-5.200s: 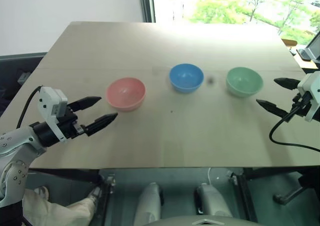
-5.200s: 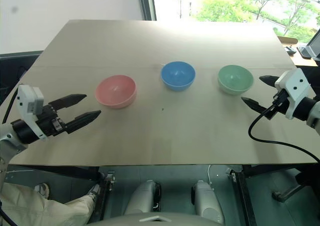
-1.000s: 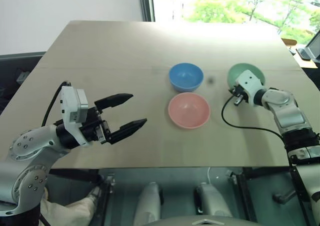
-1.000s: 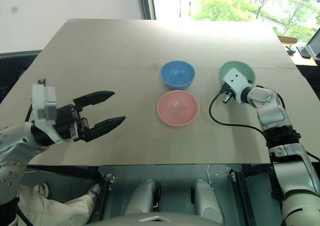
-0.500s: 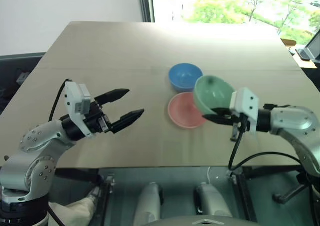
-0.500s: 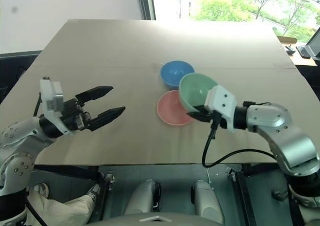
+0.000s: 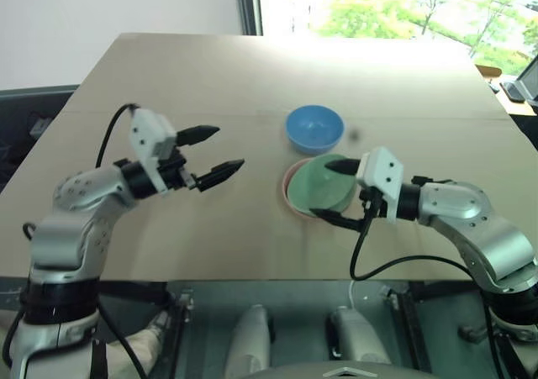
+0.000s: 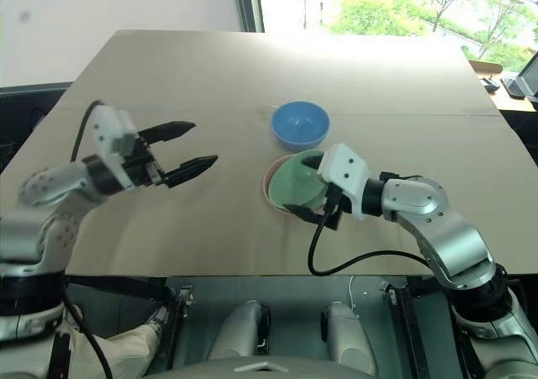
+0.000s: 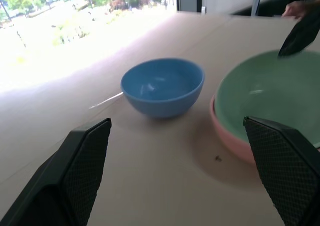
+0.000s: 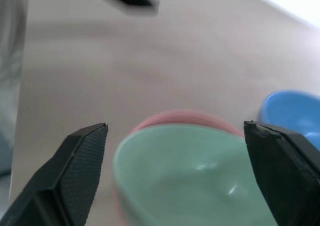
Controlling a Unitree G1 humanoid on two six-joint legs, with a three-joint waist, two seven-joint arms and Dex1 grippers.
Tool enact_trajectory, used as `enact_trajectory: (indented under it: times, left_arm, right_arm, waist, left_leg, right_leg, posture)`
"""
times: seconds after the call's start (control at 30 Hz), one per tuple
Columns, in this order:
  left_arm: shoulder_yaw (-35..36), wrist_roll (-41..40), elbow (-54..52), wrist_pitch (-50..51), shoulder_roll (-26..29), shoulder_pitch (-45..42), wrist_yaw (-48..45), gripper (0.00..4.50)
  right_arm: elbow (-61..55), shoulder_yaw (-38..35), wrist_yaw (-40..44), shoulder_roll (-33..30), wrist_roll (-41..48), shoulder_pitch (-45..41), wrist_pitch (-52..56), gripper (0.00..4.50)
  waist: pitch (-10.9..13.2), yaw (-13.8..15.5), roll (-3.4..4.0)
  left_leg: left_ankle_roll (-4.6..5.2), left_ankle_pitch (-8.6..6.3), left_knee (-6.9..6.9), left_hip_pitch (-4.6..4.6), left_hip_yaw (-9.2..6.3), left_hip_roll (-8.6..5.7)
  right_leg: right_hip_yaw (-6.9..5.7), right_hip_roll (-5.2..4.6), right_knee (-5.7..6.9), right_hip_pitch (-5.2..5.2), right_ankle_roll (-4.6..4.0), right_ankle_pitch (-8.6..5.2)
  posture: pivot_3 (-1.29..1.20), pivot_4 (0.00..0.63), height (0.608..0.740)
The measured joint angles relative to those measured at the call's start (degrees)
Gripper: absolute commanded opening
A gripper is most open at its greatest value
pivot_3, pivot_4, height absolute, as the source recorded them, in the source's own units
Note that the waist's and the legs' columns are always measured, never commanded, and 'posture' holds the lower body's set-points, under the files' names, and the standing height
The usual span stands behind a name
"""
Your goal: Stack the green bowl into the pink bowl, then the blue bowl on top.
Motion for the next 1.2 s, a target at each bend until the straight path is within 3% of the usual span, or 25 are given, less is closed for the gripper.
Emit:
enact_trajectory:
  times: [0.2,0.33,0.47,0.63,0.67,0.83,0.97,1.0,1.1,1.2]
  left_arm:
    - [-15.73,22.01,27.89,-21.36,-2.96,-22.92,-0.77,4.50]
    - [-26.69,36.71,50.01,-36.63,-11.37,-38.33,3.97,4.50]
    - [-36.13,48.62,66.60,-48.12,-20.60,-47.41,10.78,4.50]
    - [-41.15,56.04,73.94,-51.86,-24.48,-51.24,16.70,4.50]
    - [-42.48,58.15,75.06,-52.07,-25.08,-52.29,18.41,3.97]
    - [-45.23,62.52,77.34,-53.72,-26.87,-53.73,21.55,2.16]
    - [-45.14,62.78,78.05,-54.88,-27.13,-53.73,20.30,0.30]
    - [-45.09,62.72,78.08,-55.05,-27.09,-53.73,20.05,0.06]
    - [-42.86,60.68,78.11,-56.60,-26.34,-53.73,16.91,0.06]
    - [-35.99,52.71,77.83,-58.81,-25.12,-53.73,7.50,0.06]
  right_arm:
    - [-4.03,-7.83,-6.30,0.25,5.18,2.28,5.76,4.40]
    - [-5.84,-10.17,-9.87,-0.23,5.33,6.36,6.76,4.40]
    - [-9.68,-14.48,-12.00,-1.48,5.35,14.30,6.81,4.40]
    - [-12.54,-18.45,-13.46,-2.80,4.71,19.86,6.54,4.40]
    - [-13.26,-19.13,-13.89,-2.79,4.73,20.53,6.52,4.50]
    - [-15.01,-20.75,-14.97,-2.79,5.58,22.18,6.26,4.50]
    - [-15.59,-22.23,-15.04,-2.90,6.04,23.07,6.06,4.50]
    - [-15.59,-22.43,-15.05,-2.94,6.05,23.09,5.97,4.50]
    - [-15.58,-22.90,-14.86,-3.27,6.28,23.44,5.63,4.50]
    - [-15.29,-23.39,-14.52,-3.76,6.38,23.83,5.26,4.50]
  waist:
    - [0.02,1.14,-0.04]
    - [0.04,1.78,-0.09]
    - [0.05,1.31,-0.10]
    - [0.09,0.35,-0.11]
    - [0.09,0.25,-0.12]
    - [0.09,0.02,-0.12]
    - [0.10,-0.02,-0.14]
    - [0.10,-0.02,-0.14]
    - [0.10,-0.02,-0.14]
    - [0.11,-0.06,-0.14]
  left_leg:
    - [0.00,0.00,-0.01,-0.06,0.01,-0.03]
    - [0.01,0.00,0.04,-0.33,-0.10,-0.10]
    - [0.04,-0.02,0.14,-0.96,-0.16,-0.13]
    - [0.09,-0.05,-0.03,-0.90,-0.25,-0.11]
    - [0.09,-0.05,-0.03,-0.89,-0.27,-0.11]
    - [0.08,-0.05,0.17,-0.85,-0.27,-0.11]
    - [0.08,-0.04,0.25,-0.87,-0.29,-0.11]
    - [0.08,-0.04,0.25,-0.87,-0.29,-0.11]
    - [0.08,-0.04,0.26,-0.88,-0.30,-0.11]
    - [0.08,-0.04,0.26,-0.89,-0.29,-0.11]
  right_leg:
    - [-0.01,0.03,-0.05,-0.02,-0.01,0.00]
    - [-0.03,0.03,-0.25,-0.05,0.02,0.01]
    - [-0.02,0.02,-0.37,-0.54,0.12,0.07]
    - [-0.04,0.09,-0.29,-0.65,0.12,0.07]
    - [-0.04,0.10,-0.23,-0.64,0.13,0.06]
    - [-0.03,0.09,-0.01,-0.58,0.14,0.06]
    - [-0.03,0.09,0.05,-0.58,0.14,0.06]
    - [-0.03,0.09,0.05,-0.58,0.14,0.06]
    - [-0.04,0.09,0.04,-0.58,0.14,0.06]
    - [-0.04,0.09,0.03,-0.58,0.13,0.06]
  posture:
    - [0.00,0.150,0.740]
    - [0.00,0.150,0.740]
    - [0.00,0.150,0.740]
    - [0.00,0.150,0.740]
    - [0.00,0.150,0.740]
    - [0.00,0.150,0.740]
    - [0.00,0.150,0.740]
    - [0.00,0.150,0.740]
    - [0.00,0.150,0.740]
    - [0.00,0.150,0.740]
